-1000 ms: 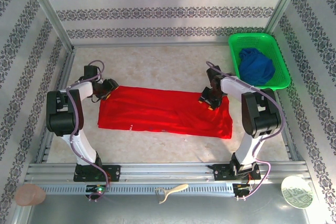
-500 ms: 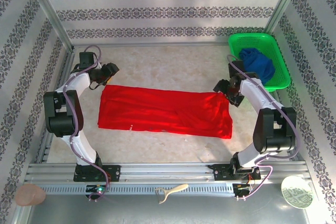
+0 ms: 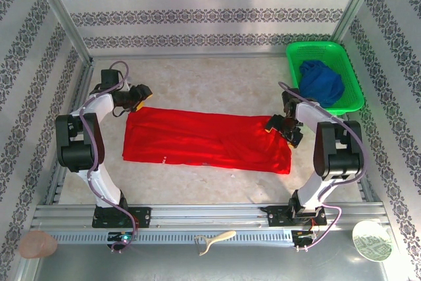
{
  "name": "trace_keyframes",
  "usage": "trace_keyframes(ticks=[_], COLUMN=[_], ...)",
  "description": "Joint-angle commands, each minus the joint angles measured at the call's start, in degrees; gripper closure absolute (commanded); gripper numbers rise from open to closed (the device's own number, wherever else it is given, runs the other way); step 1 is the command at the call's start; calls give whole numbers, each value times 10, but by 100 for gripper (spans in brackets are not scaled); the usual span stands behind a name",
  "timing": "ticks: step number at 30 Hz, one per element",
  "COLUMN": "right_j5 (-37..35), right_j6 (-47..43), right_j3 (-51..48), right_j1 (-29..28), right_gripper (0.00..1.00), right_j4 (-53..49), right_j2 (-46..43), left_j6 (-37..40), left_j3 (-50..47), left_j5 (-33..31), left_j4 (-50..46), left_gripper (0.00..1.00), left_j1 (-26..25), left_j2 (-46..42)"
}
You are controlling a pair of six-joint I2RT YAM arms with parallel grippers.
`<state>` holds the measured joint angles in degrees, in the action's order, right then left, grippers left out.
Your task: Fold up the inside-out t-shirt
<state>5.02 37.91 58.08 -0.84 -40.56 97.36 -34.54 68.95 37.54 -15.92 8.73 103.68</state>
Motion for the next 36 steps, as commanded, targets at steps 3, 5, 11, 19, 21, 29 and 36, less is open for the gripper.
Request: trace_keyframes(ticks=[3, 5, 11, 19, 21, 29, 36], right_j5=[60, 84, 78, 30, 28, 104, 149], right_j6=[-40, -45, -37, -40, -49, -77, -79], right_j3=[-1, -4, -37, -50, -46, -35, -62], right_j1=[6, 6, 8, 34, 40, 40, 23], right_gripper=[9, 9, 11, 8, 8, 8, 9], right_j4=[21, 33, 50, 66, 67, 71, 73], right_j2=[33, 33, -4, -60, -55, 9, 0], left_j6=[-10, -15, -11, -1, 0, -3, -11], left_j3=[-18, -25, -35, -39, -44, -59, -64], left_j5=[1, -3, -13, -17, -18, -23, -29], left_j4=[16, 21, 19, 2, 3, 8, 18], left_gripper=[39, 39, 39, 39, 39, 39, 39], left_j1=[-6, -9, -12, -13, -13, -15, -17], left_j2=[5, 1, -6, -17, -22, -33, -41])
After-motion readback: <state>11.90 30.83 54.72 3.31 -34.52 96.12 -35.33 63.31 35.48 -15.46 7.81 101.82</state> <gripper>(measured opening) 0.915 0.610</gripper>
